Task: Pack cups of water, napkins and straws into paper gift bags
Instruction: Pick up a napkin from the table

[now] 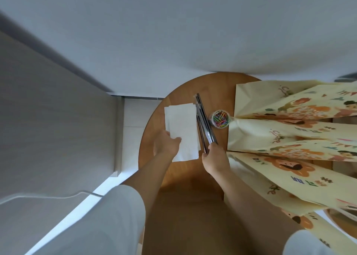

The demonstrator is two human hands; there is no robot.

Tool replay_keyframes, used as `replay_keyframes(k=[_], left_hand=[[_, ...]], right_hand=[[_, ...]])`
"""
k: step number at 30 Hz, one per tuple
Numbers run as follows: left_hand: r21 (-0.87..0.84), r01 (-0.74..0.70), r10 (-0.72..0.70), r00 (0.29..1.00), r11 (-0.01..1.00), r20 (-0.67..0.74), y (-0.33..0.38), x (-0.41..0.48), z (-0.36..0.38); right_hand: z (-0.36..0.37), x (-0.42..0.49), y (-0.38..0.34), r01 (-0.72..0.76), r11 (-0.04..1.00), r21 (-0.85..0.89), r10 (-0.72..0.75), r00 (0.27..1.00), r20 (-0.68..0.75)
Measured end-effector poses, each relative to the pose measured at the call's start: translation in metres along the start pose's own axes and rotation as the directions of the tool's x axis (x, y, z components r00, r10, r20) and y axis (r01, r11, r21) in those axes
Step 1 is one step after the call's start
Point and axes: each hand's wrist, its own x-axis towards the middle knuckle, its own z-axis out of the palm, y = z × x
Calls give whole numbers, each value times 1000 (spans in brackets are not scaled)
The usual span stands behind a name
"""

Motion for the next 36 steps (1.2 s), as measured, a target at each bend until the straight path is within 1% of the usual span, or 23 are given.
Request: replay_keyframes(k=[3, 13, 16, 21, 23, 25, 27, 30, 33, 34, 36], left_hand=[[15, -2, 2, 1000, 1000, -30, 1, 3, 4], [60, -84, 82, 996, 995, 38, -3, 5, 12], [106, -97, 95, 995, 990, 24, -5, 5, 9], [145, -115, 112, 993, 983, 23, -4, 9, 5], [122, -122, 119, 992, 985, 29, -2, 7, 2], [69, -136, 134, 990, 988, 41, 1, 4, -1], [25, -164, 163, 985, 986, 52, 6, -3, -7], [-35, -216, 218, 970, 976, 108, 17, -16, -17], [-168, -203, 230, 960, 965, 161, 30, -35, -27], [-215, -204, 239, 958, 955, 156, 34, -43, -32], [-249, -256, 291, 950, 934, 114, 40, -59, -40]], right_hand=[[4, 2, -1, 8, 1000, -29, -7, 1000, 27], [12, 6, -10, 7, 996, -90, -2, 998, 57], [12, 7, -11, -4, 997, -82, 9, 997, 70], [7, 5, -11, -32, 999, -17, 33, 994, 102], [4, 4, -9, -64, 997, 48, 57, 990, 127], [0, 2, -9, -80, 985, 152, 60, 990, 131], [-7, -2, -12, -29, 961, 275, 3, 995, 95], [-20, -12, -23, 124, 942, 313, -150, 987, 59], [-31, -27, -37, 214, 899, 382, -243, 970, 28], [-34, -33, -41, 252, 884, 393, -278, 961, 9], [-41, -47, -47, 349, 879, 326, -367, 930, -5]])
